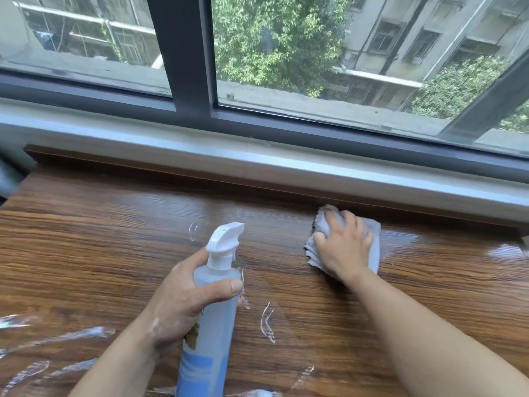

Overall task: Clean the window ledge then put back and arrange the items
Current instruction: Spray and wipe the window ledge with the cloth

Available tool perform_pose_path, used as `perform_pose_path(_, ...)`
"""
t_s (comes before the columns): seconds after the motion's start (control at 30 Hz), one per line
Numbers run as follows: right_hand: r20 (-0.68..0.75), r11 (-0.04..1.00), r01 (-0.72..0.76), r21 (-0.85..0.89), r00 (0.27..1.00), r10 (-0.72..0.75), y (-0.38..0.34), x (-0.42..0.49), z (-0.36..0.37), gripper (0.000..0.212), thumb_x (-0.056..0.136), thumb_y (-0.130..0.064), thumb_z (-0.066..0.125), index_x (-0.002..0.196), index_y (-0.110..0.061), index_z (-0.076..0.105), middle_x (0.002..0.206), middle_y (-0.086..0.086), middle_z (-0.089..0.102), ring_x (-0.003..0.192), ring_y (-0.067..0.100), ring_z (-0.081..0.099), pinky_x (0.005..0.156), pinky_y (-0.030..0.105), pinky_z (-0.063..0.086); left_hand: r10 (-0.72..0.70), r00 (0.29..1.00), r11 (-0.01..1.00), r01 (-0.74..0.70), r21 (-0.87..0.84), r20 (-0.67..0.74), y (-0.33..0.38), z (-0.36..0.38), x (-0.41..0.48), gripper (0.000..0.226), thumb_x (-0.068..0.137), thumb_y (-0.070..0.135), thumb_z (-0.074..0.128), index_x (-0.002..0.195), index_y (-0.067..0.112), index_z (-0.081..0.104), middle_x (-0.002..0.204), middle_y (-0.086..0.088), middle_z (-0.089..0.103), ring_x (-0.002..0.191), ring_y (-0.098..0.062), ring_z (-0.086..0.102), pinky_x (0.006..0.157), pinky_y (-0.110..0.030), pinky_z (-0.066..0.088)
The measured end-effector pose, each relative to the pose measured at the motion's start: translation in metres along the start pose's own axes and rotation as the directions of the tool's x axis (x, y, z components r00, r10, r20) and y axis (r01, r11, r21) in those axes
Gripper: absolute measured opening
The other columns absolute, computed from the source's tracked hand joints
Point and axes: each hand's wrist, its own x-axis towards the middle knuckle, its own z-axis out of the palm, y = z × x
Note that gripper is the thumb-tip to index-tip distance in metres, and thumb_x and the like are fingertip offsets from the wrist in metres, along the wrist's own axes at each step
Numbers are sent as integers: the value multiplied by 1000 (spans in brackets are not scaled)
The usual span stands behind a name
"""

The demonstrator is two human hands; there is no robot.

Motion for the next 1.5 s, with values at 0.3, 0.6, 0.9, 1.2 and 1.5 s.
perform_pose_path(0.3, 28, 839, 536, 99, 841, -541, -13, -102, 23, 66, 78, -44, 45, 143, -36, 46, 148, -1, 43, 142, 27, 33, 118, 61, 14, -24, 997, 999, 21, 39, 72, -7, 19, -14, 72, 33, 64, 95, 92, 27, 76, 94, -29, 69, 83, -40, 76, 70, -40, 58)
perform_pose_path(0.6, 54, 968, 248, 36, 967, -250, 26, -10, 5, 66, 86, -58, 30, 150, -40, 33, 158, -1, 31, 144, 24, 27, 119, 55, 11, -52, 991, 994, 40, 103, 123, -8, 36, -26, 69, 34, 58, 94, 93, 26, 77, 98, -30, 67, 82, -41, 75, 67, -33, 59)
perform_pose_path(0.9, -17, 856, 508, 98, 861, -509, 53, -107, 29, 61, 84, -49, 48, 144, -38, 46, 151, -2, 41, 144, 23, 29, 119, 62, 16, -135, 975, 980, 105, 169, 177, -15, 50, -40, 80, 29, 64, 95, 96, 25, 76, 93, -25, 73, 84, -38, 76, 76, -38, 58)
perform_pose_path(1.2, 33, 970, 215, 112, 975, -220, 25, -17, 12, 58, 90, -50, 39, 147, -42, 36, 157, -1, 30, 146, 22, 22, 120, 58, 5, -194, 952, 927, 98, 363, 237, -27, 52, -64, 52, 49, 52, 83, 97, 34, 75, 94, -19, 72, 89, -28, 73, 86, -31, 53)
perform_pose_path(1.5, -28, 929, 351, 114, 936, -350, 55, -158, 25, 57, 86, -49, 45, 142, -38, 48, 148, -2, 42, 143, 23, 34, 120, 57, 12, -198, 931, 914, 62, 402, 307, -46, 56, -77, 58, 55, 48, 84, 109, 33, 74, 93, -14, 73, 93, -37, 71, 96, -48, 52)
